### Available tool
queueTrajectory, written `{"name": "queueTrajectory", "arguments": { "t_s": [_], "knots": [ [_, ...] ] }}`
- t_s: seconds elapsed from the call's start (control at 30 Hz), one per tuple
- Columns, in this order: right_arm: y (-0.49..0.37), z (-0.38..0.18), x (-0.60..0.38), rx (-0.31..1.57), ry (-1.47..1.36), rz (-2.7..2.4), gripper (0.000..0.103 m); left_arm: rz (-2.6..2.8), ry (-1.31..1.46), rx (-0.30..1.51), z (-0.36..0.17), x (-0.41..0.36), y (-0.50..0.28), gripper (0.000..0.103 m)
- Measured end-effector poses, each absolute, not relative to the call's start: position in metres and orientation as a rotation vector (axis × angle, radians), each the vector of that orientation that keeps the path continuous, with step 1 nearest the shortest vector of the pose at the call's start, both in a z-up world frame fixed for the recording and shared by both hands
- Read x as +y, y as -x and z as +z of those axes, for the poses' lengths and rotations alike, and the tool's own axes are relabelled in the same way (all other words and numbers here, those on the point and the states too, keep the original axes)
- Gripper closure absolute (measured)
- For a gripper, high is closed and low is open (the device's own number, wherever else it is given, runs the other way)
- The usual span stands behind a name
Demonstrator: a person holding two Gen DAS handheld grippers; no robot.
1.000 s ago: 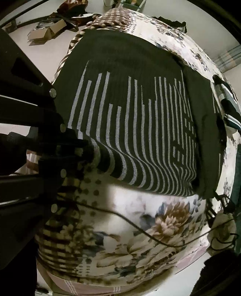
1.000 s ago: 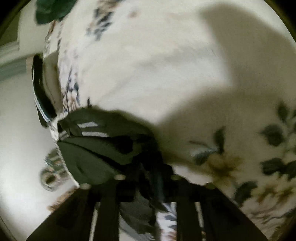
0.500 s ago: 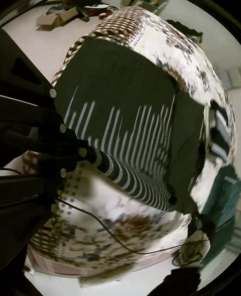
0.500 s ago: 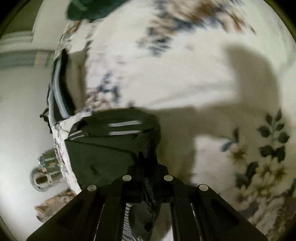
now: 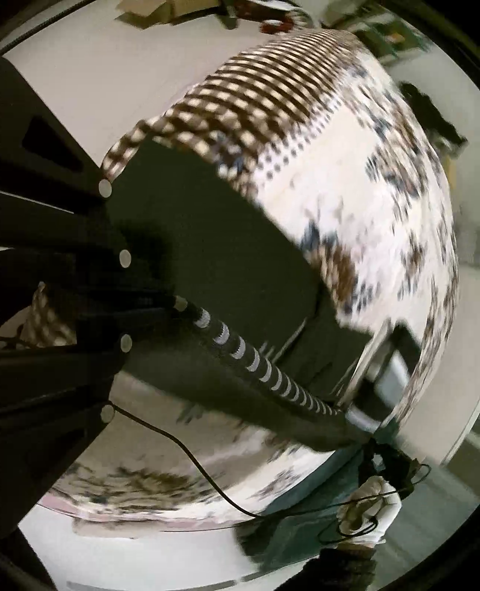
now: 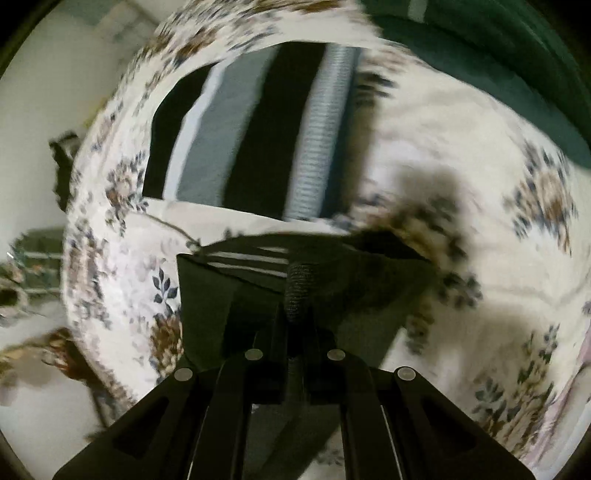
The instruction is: Fold small clothes
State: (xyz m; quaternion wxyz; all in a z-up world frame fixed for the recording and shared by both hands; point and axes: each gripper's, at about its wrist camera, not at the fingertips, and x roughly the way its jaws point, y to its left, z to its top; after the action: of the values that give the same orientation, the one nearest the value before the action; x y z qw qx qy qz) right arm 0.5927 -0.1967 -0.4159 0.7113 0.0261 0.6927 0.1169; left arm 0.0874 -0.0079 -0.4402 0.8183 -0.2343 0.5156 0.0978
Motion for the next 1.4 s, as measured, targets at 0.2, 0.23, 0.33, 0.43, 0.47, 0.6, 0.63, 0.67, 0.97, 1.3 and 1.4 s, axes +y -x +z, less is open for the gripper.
{"name": "queueTrajectory", "arguments": {
  "t_s": [0.2,0.23,0.33,0.43,0.47,0.6,0.63,0.67,0.97,1.3,1.4],
  "knots": [
    [-0.613,-0.471,-0.063,1.539,0.150,0.195,0.098,0.211,0.626,1.087,-0.499,0.066,-0.097,0.100],
    [-0.615,-0.477,-0.051,1.538,0.166,0.190,0.098,0.210,0.627,1.103,-0.511,0.074,-0.100,0.100],
    [-0.622,-0.502,-0.014,1.542,0.180,0.148,0.098,0.224,0.629,1.123,-0.531,0.097,-0.100,0.100],
    [-0.625,-0.527,0.004,1.572,0.190,0.122,0.098,0.231,0.637,1.159,-0.551,0.112,-0.097,0.100],
    [-0.625,-0.533,0.004,1.579,0.169,0.113,0.098,0.232,0.636,1.179,-0.559,0.116,-0.097,0.100],
    [-0.619,-0.535,0.002,1.589,0.113,0.187,0.084,0.245,0.668,1.224,-0.571,0.130,-0.096,0.096],
    [-0.614,-0.532,-0.002,1.605,0.098,0.229,0.069,0.276,0.671,1.228,-0.570,0.135,-0.092,0.096],
    [-0.607,-0.528,-0.008,1.619,0.081,0.248,0.060,0.292,0.683,1.230,-0.570,0.140,-0.088,0.096],
    [-0.419,-0.570,-0.045,1.963,-0.192,0.508,0.049,0.459,0.756,1.292,-0.572,0.162,-0.031,0.073],
    [-0.348,-0.589,-0.066,1.827,-0.715,0.722,0.048,0.392,0.654,1.262,-0.537,0.130,-0.066,0.068],
    [-0.324,-0.571,-0.138,1.805,-0.705,0.665,0.048,0.355,0.642,1.255,-0.528,0.125,-0.077,0.063]
  ]
}}
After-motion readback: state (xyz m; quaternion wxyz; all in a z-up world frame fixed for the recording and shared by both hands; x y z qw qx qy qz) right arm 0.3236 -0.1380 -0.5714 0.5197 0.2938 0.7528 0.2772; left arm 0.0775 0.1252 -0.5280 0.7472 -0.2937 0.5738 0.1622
